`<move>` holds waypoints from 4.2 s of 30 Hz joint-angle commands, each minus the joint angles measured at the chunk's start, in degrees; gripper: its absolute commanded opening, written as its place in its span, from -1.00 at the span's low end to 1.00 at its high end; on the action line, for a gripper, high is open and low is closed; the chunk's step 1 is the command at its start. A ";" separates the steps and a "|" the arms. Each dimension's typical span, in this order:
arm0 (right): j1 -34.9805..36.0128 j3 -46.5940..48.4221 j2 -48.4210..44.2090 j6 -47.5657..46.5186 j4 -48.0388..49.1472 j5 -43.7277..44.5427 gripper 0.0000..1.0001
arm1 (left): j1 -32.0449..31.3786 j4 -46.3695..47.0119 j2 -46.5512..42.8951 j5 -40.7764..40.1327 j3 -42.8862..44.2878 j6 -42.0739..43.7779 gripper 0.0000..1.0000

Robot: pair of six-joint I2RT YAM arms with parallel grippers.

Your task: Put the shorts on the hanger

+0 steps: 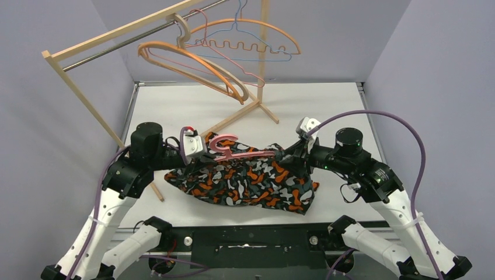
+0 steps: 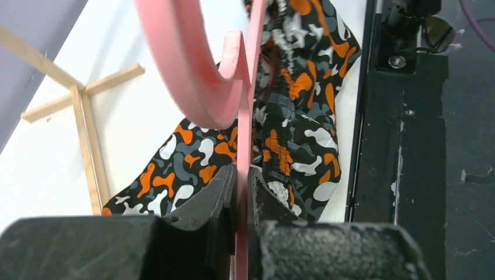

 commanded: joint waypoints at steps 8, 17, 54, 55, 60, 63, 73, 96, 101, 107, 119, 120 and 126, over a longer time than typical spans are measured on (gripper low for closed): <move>-0.09 4.23 -3.58 5.98 8.56 4.32 0.38 | 1.07 0.16 -4.05 -12.58 3.87 -10.83 -1.00; -0.07 4.48 -2.69 6.45 10.26 8.68 0.95 | 1.02 -1.16 -8.95 -29.72 5.53 -24.83 -1.00; -0.09 9.04 0.28 6.12 9.68 15.65 0.95 | 1.02 19.53 -10.49 -83.18 -0.18 -34.16 -1.00; -0.09 9.41 0.43 5.93 9.52 15.86 0.95 | 1.02 20.90 -9.45 -84.65 0.25 -32.97 -1.00; -0.09 11.42 1.70 5.50 9.16 16.07 0.95 | 1.02 26.83 -5.28 -89.68 3.32 -28.05 -1.00; -0.09 11.24 2.13 5.77 10.24 16.14 0.95 | 1.02 28.30 -2.88 -91.13 5.30 -26.97 -1.00; -0.01 11.03 1.32 5.48 10.63 15.69 0.95 | 1.02 44.57 1.06 -96.04 4.89 -14.82 -1.00; -0.05 8.20 -0.83 4.89 10.59 16.46 0.95 | 1.11 50.91 7.73 -97.58 9.25 -9.12 -1.00; -0.01 7.93 -1.62 4.31 10.04 16.68 0.95 | 1.20 49.01 9.91 -97.61 12.33 -11.68 -1.00; -0.01 6.26 -2.84 4.20 9.73 16.84 0.95 | 1.20 49.75 11.17 -97.57 13.95 -11.00 -1.00; -0.01 6.47 -4.27 4.28 8.68 17.10 0.95 | 1.83 46.02 14.25 -98.05 15.95 -14.46 -1.00; -0.01 6.46 -4.40 4.34 8.60 17.08 0.95 | 1.89 44.84 14.51 -98.10 16.37 -15.08 -1.00; 0.01 6.19 -5.03 4.68 8.17 17.18 0.95 | 2.34 39.70 16.59 -99.14 19.70 -20.03 -1.00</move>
